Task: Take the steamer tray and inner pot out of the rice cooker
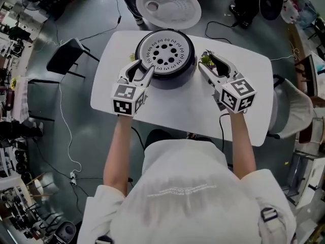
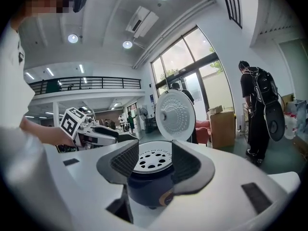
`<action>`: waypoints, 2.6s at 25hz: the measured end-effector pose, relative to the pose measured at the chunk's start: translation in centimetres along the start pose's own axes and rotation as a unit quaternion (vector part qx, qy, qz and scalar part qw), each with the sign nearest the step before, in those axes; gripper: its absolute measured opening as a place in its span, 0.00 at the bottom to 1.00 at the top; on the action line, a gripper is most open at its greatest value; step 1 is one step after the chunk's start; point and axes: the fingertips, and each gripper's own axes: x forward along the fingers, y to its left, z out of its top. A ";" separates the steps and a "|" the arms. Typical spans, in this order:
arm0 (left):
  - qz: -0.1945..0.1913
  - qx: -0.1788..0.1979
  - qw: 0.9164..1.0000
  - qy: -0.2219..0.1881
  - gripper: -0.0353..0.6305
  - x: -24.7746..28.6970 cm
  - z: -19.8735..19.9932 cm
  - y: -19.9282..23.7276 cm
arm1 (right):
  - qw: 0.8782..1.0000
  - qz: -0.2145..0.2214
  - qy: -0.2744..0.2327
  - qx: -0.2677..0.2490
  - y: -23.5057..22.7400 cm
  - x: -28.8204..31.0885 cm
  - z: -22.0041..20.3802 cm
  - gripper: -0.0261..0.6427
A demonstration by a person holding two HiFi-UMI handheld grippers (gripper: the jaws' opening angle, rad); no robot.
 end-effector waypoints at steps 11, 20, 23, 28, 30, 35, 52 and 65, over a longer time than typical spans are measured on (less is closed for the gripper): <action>-0.069 0.024 0.996 0.051 0.35 6.8 -2.6 6.0 | 0.997 -0.070 0.011 0.018 0.4 5.0 -0.3 0.34; -0.109 0.078 0.986 0.097 0.35 13.2 -3.4 7.5 | 0.992 -0.120 0.024 0.029 -0.4 6.3 -0.3 0.34; -0.115 0.093 0.982 0.115 0.35 14.1 -4.1 7.9 | 0.992 -0.120 0.035 0.032 -0.5 6.6 -1.1 0.34; -0.150 0.120 0.968 0.160 0.35 15.7 -4.7 8.6 | 0.990 -0.125 0.049 0.038 -0.5 7.3 -1.8 0.34; -0.166 0.133 0.959 0.185 0.37 16.3 -4.9 8.5 | 0.990 -0.123 0.053 0.044 -1.0 7.7 -1.9 0.34; -0.153 0.185 0.945 0.224 0.38 16.7 -5.9 7.8 | 0.991 -0.111 0.057 0.050 -2.0 7.5 -2.6 0.34; -0.111 0.205 0.943 0.237 0.30 16.2 -6.9 8.9 | 0.994 -0.063 0.071 0.050 -2.5 10.3 -3.4 0.34; -0.104 0.211 0.946 0.223 0.24 15.6 -4.9 8.9 | 0.994 -0.066 0.064 0.050 -2.6 9.6 -3.3 0.33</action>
